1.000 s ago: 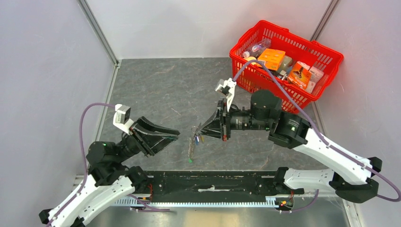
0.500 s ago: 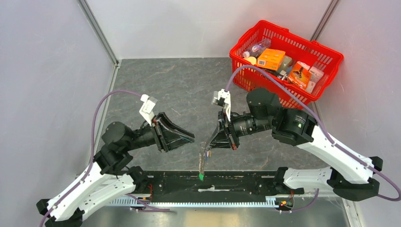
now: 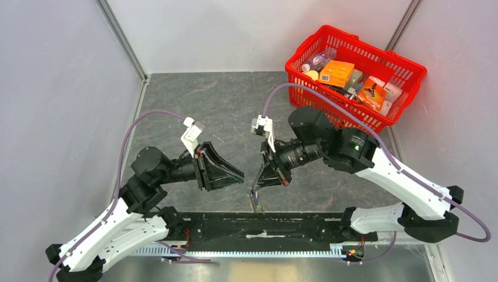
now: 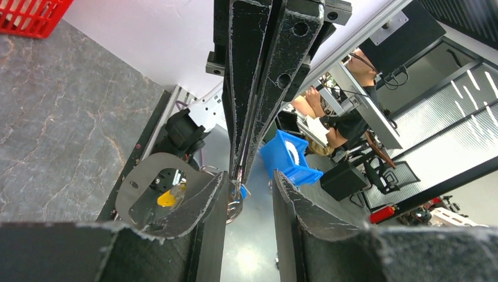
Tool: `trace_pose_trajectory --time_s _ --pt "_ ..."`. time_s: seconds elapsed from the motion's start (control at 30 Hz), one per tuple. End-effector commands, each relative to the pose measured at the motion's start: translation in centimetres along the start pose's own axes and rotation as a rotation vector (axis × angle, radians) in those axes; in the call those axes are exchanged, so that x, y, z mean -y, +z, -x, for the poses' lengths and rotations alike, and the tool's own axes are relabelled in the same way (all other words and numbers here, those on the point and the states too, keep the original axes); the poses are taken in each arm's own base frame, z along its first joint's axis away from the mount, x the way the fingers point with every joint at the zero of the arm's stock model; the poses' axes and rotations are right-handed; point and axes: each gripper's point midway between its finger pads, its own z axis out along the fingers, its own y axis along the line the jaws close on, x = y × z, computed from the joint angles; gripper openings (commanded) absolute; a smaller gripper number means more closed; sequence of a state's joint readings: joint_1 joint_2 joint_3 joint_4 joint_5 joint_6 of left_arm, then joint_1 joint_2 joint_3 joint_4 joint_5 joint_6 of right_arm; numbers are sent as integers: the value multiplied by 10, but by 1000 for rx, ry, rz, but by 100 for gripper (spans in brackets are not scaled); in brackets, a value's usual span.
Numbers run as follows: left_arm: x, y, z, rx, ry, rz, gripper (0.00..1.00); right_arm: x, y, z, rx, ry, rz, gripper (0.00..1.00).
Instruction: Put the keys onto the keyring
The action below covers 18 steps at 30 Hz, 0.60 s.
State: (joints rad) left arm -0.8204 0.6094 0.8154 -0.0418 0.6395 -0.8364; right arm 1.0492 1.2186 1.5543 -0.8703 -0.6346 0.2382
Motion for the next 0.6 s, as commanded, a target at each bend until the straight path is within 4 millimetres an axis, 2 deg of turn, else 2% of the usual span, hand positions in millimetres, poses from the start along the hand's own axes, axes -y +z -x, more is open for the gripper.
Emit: trace_pose_trajectory --time_s 0.0,0.33,0.57 --pt "10 -1 -1 -34 43 -38 40 -13 -3 19 35 -57 54 0" --pt "0 -3 -12 -67 28 -11 38 -10 6 29 21 -60 60 0" --pt "2 -6 -13 -64 34 -16 35 -8 12 34 14 -61 66 0"
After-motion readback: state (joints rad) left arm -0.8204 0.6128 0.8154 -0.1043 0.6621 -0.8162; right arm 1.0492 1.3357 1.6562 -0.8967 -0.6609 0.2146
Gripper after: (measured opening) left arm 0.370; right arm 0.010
